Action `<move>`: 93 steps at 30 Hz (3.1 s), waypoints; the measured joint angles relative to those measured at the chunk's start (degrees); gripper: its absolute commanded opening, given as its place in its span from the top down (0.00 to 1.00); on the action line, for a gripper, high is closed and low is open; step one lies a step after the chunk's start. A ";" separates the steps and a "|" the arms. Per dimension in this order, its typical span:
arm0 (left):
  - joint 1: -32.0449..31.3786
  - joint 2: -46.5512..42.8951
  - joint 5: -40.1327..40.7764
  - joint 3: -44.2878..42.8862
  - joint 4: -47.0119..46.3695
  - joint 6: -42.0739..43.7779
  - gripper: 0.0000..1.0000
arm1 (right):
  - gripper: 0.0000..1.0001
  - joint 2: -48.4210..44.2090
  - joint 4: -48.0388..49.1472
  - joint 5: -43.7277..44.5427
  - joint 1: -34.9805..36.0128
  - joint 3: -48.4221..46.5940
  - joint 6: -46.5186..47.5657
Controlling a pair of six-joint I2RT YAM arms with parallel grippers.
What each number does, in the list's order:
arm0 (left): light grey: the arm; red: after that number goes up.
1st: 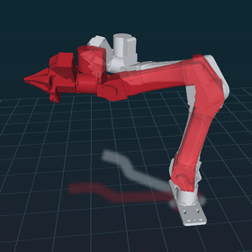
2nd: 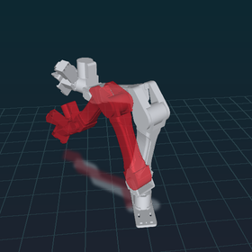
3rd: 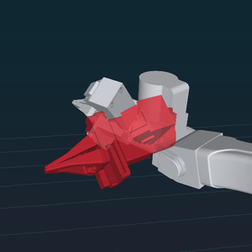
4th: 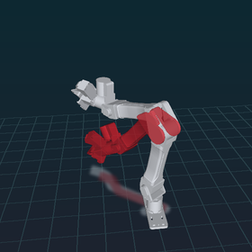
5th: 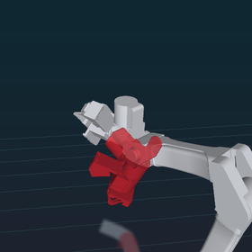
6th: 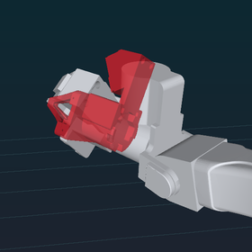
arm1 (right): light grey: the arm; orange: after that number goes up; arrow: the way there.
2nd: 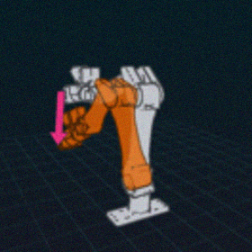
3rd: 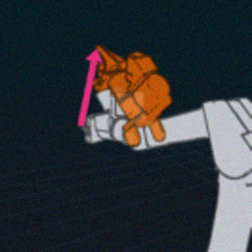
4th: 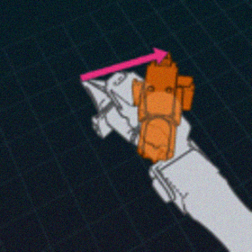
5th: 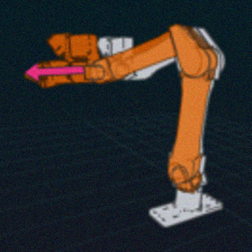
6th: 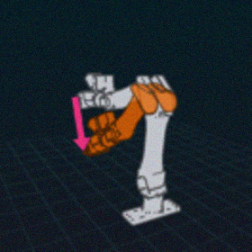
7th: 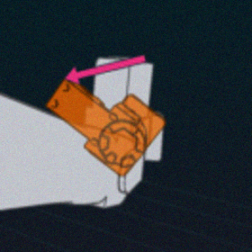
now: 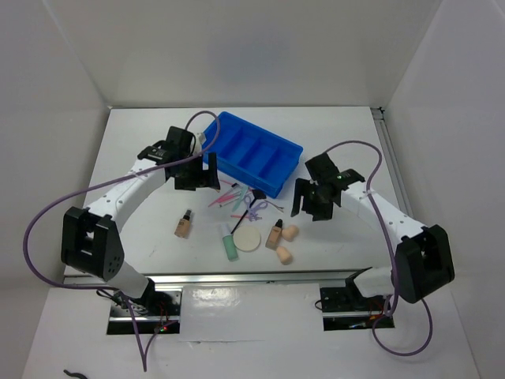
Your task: Organize the makeup
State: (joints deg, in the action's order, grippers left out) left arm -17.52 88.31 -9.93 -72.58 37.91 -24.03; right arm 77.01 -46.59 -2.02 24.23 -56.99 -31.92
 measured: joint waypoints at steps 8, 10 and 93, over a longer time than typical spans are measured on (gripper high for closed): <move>-1.14 -0.57 0.00 1.70 -0.85 -0.63 0.00 | 0.23 -0.15 6.82 -10.64 0.00 8.87 -2.36; -1.40 -0.76 0.02 1.70 -1.16 -0.83 0.00 | 0.23 0.17 8.33 -11.65 0.00 9.16 -2.93; 1.53 -5.07 8.63 -0.28 2.32 -1.70 0.01 | 0.04 1.88 4.33 -1.42 1.20 -10.95 7.28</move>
State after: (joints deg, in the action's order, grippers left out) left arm -15.99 83.24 -1.30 -72.86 40.23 -25.74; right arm 78.89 -42.26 -3.44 25.43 -67.94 -24.64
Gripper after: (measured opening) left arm 0.990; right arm 0.947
